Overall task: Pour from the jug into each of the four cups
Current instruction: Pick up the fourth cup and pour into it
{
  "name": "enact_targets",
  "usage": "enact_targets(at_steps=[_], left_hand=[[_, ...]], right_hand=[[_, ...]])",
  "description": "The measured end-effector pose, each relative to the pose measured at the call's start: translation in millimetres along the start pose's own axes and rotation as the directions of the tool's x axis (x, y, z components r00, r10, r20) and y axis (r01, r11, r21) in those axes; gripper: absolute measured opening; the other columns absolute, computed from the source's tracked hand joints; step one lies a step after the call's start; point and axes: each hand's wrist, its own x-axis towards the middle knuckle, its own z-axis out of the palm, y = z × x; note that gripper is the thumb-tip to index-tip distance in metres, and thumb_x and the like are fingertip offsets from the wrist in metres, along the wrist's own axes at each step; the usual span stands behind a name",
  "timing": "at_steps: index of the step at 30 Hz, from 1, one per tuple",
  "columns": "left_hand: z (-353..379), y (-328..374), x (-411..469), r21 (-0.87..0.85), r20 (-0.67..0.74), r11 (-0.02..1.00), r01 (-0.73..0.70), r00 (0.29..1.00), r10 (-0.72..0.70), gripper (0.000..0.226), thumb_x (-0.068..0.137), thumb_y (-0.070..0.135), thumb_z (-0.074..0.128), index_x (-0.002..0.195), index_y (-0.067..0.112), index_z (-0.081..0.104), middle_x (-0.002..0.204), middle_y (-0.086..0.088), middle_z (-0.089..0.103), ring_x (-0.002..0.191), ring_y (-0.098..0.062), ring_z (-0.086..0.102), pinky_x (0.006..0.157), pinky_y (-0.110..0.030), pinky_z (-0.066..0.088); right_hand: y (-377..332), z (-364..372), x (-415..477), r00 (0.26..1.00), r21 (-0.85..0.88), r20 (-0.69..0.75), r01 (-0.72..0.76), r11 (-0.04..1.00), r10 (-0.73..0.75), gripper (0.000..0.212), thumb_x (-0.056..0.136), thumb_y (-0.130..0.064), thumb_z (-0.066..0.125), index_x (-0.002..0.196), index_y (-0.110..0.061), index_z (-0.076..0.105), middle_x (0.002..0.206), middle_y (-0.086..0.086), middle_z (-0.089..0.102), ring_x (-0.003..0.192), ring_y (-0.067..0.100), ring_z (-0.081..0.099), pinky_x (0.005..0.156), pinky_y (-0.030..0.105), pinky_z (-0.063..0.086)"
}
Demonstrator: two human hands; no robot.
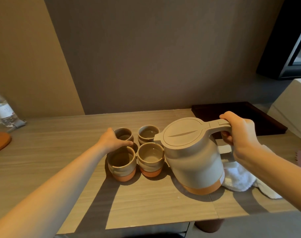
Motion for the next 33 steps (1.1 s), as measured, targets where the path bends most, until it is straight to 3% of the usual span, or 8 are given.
enact_targets(at_steps=[3, 13, 20, 27, 33], left_hand=[[3.6, -6.1, 3.6, -0.110, 0.015, 0.992, 0.069, 0.998, -0.068, 0.096, 0.067, 0.044, 0.085, 0.141, 0.012, 0.033, 0.139, -0.014, 0.049, 0.123, -0.032, 0.052, 0.089, -0.039, 0.051], [7.5, -6.4, 7.0, -0.225, -0.024, 0.973, 0.049, 0.998, -0.056, 0.086, 0.064, 0.033, 0.090, 0.131, 0.014, 0.039, 0.125, -0.012, 0.053, 0.107, -0.026, 0.053, 0.077, -0.034, 0.049], [-5.1, -4.5, 3.0, -0.352, -0.118, 0.934, -0.061, 0.993, 0.021, 0.085, 0.065, 0.029, 0.089, 0.131, 0.016, 0.037, 0.117, -0.006, 0.048, 0.104, -0.020, 0.047, 0.077, -0.032, 0.045], [-40.2, 4.2, -19.3, -0.476, -0.249, 0.853, -0.213, 0.963, 0.102, 0.084, 0.069, 0.033, 0.087, 0.134, 0.022, 0.035, 0.122, 0.000, 0.045, 0.112, -0.019, 0.046, 0.083, -0.034, 0.042], [-60.1, 3.6, -61.0, -0.543, -0.282, 0.784, -0.301, 0.945, 0.168, 0.080, 0.070, 0.034, 0.086, 0.134, 0.024, 0.037, 0.123, 0.002, 0.046, 0.112, -0.017, 0.046, 0.077, -0.028, 0.040]], right_hand=[[0.4, 1.1, -2.8, 1.000, 0.003, 0.005, 0.005, 1.000, -0.005, 0.023, 0.085, -0.027, 0.059, 0.070, -0.010, 0.062, 0.073, 0.008, 0.060, 0.074, 0.018, 0.056, 0.062, 0.027, 0.042], [0.9, 5.7, -6.7, 1.000, -0.010, 0.005, 0.006, 1.000, -0.006, 0.023, 0.085, -0.027, 0.060, 0.070, -0.010, 0.061, 0.075, 0.010, 0.059, 0.075, 0.020, 0.054, 0.061, 0.026, 0.042], [-3.8, 9.1, -13.4, 1.000, -0.024, 0.014, 0.003, 1.000, -0.003, 0.023, 0.086, -0.027, 0.059, 0.071, -0.010, 0.062, 0.077, 0.009, 0.060, 0.078, 0.021, 0.055, 0.062, 0.026, 0.042], [-12.9, 10.1, -22.8, 1.000, -0.010, 0.029, 0.008, 1.000, -0.008, 0.023, 0.084, -0.028, 0.060, 0.071, -0.009, 0.063, 0.075, 0.010, 0.060, 0.078, 0.022, 0.054, 0.063, 0.027, 0.042], [-24.1, 14.1, -35.6, 0.999, -0.002, 0.026, 0.029, 1.000, -0.029, 0.023, 0.084, -0.028, 0.060, 0.068, -0.011, 0.063, 0.074, 0.008, 0.059, 0.079, 0.022, 0.055, 0.067, 0.030, 0.043]])
